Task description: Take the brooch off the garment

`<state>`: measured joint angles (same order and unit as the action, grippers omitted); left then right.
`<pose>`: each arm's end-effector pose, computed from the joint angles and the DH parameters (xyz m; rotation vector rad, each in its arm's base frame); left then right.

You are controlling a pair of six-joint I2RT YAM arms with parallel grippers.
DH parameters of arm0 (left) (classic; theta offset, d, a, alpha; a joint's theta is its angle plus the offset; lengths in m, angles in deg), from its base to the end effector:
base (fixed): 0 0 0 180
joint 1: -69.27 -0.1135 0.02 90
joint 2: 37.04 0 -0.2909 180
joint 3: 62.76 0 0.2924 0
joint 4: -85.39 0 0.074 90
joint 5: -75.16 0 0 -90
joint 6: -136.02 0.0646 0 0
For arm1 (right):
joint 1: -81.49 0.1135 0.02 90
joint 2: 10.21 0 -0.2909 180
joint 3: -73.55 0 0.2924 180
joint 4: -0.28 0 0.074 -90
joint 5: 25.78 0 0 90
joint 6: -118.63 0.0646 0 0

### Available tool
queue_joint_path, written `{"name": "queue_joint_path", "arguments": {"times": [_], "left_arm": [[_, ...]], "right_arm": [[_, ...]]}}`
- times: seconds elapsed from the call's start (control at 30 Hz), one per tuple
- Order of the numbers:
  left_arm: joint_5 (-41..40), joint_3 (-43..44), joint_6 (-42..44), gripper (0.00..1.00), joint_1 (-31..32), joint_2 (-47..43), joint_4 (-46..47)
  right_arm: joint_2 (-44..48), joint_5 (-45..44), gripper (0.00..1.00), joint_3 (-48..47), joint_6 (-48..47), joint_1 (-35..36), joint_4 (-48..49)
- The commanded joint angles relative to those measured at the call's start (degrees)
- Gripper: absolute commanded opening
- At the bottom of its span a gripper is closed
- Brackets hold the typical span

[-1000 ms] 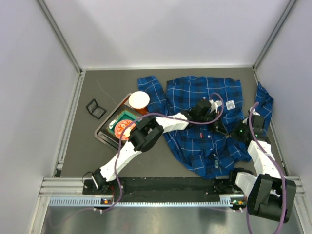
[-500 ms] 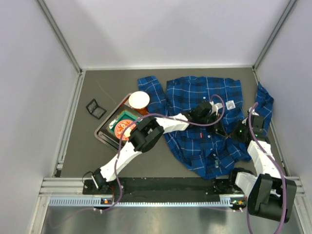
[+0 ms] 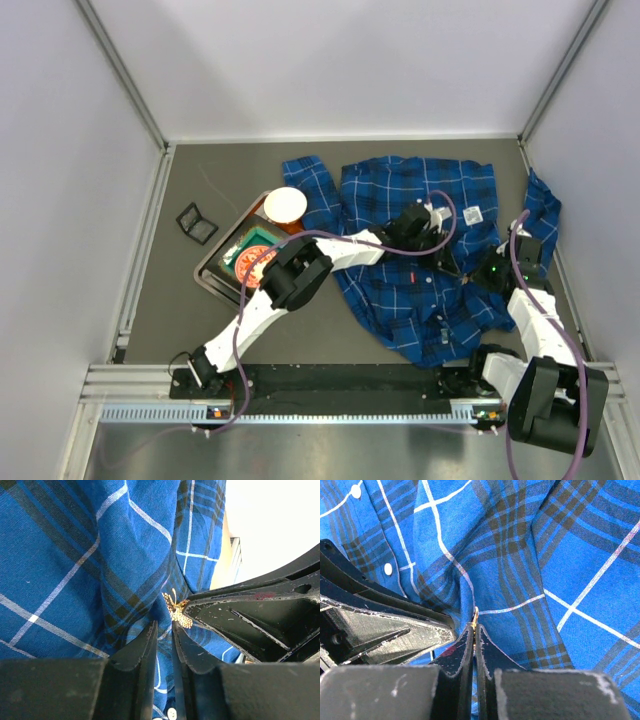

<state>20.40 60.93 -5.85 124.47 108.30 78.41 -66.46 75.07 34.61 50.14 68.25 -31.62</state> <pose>0.3360 -0.5487 0.1103 0.5332 2.4375 -1.6330 0.2241 -0.0402 0.1643 0.6435 2.3439 0.2952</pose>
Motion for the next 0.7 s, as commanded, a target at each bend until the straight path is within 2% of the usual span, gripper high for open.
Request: {"name": "queue_joint_path", "arguments": {"times": [0.0,0.4,0.67], "left_arm": [[0.9,2.2,0.3,0.23,-0.1,-1.0,1.0],[2.8,5.1,-1.1,0.17,1.1,1.7,1.2],[-1.6,5.4,4.5,0.22,0.8,0.4,-3.5]], "right_arm": [[0.4,1.2,0.0,-1.7,-0.1,0.2,2.4],[0.3,1.2,0.0,-1.8,-0.2,0.2,2.4],[0.2,1.3,0.0,-1.8,-0.2,0.2,2.4]]}}
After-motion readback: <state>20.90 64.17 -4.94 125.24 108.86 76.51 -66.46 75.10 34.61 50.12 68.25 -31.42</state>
